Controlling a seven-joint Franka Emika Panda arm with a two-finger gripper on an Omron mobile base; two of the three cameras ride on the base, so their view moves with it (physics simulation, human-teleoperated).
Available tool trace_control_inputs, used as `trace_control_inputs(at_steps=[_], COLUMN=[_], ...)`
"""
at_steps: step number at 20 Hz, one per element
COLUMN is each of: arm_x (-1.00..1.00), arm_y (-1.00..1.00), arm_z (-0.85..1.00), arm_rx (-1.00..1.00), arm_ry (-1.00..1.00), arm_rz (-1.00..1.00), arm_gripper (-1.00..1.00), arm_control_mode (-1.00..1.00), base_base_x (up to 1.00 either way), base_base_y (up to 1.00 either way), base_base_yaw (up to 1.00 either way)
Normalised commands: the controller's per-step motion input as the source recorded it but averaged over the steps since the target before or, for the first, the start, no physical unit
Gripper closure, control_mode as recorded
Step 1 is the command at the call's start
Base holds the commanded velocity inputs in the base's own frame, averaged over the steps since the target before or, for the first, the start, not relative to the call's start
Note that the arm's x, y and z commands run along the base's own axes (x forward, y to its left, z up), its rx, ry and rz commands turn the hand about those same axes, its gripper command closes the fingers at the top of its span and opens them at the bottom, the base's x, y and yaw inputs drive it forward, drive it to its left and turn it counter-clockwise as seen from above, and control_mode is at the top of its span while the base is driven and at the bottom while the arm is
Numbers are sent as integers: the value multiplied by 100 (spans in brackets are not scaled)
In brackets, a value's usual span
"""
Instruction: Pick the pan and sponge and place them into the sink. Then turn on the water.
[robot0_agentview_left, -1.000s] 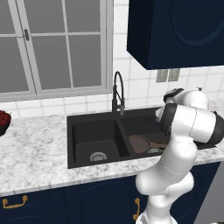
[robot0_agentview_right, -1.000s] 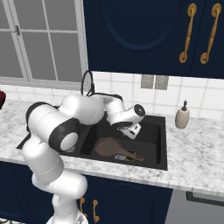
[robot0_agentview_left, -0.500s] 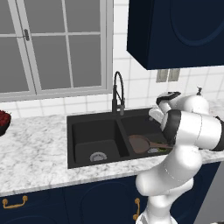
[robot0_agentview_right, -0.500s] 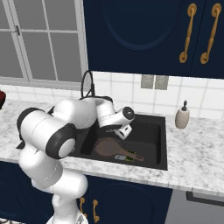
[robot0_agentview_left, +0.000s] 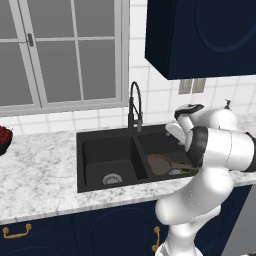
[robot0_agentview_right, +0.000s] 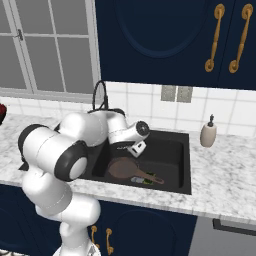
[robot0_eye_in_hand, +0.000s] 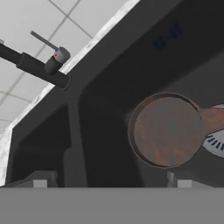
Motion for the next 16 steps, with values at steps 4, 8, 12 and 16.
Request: trace_control_inputs(at_steps=[4,8,12,16], arm_x=[23,11,25,25], arm_y=[26,16,21,16], arm_z=[23,35,7,0], arm_rx=[5,1,6,9], arm_ry=[0,0,-10,-14], arm_rz=[4,4,1,0], arm_gripper=[-100,-100,-100,-100], arm_control_mode=[-100,-100,-100,-100], base_base_x=[0,0,0,0], base_base_y=[0,0,0,0], base_base_yaw=[0,0,0,0])
